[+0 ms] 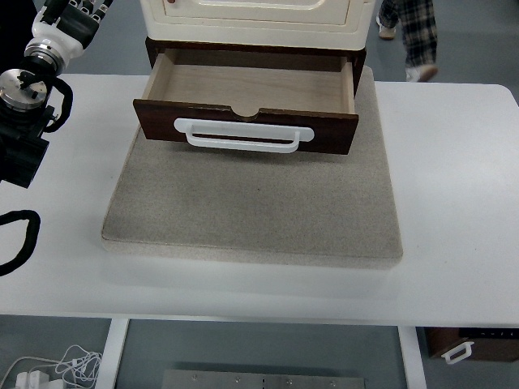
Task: Close the drawer under the combination cabinet
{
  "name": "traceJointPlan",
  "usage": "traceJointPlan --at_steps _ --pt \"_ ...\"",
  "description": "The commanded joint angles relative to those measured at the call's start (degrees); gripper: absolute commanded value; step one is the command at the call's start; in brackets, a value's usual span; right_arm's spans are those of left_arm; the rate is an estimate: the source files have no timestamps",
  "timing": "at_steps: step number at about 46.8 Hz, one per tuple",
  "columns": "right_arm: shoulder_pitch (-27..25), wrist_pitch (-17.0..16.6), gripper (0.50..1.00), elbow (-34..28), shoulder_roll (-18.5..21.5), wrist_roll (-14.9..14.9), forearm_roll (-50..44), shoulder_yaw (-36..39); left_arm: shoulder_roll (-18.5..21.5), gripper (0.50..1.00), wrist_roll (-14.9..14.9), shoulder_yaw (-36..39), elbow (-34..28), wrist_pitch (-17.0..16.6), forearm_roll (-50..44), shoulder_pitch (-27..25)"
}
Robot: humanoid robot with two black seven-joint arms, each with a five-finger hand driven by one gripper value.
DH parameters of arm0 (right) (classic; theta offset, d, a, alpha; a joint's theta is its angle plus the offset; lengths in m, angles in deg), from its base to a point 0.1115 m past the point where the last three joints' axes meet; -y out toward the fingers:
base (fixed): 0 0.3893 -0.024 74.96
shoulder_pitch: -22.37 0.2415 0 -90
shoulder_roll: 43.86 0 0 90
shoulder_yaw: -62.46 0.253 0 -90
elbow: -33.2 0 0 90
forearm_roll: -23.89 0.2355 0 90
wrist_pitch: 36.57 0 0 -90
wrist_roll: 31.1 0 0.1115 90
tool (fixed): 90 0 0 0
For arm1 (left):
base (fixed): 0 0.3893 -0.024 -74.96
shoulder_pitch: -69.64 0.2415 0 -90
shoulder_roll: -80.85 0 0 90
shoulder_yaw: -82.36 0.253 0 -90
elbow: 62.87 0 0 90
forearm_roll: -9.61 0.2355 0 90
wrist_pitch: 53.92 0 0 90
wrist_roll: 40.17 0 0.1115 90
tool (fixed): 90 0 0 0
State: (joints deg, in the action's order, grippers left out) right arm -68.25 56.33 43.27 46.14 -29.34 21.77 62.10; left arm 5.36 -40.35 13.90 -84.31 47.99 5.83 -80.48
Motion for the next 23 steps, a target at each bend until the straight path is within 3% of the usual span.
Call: traceJointPlan --at_steps 1,16,23 --pt "0.0 0.0 0.952 0.04 0.0 0.0 0.01 0.0 0.0 0.996 0.0 0.0 -0.01 0.04 0.08 0.09" --pt "0.0 0.0 0.952 0.04 0.0 0.0 0.01 0.0 0.0 0.996 -0.09 0.0 0.08 0.13 -0.09 0.0" --pt "0.0 0.0 0.952 0.04 0.0 0.0 0.01 0.0 0.96 0.996 0.09 -0.09 -0.01 2.41 0.0 0.0"
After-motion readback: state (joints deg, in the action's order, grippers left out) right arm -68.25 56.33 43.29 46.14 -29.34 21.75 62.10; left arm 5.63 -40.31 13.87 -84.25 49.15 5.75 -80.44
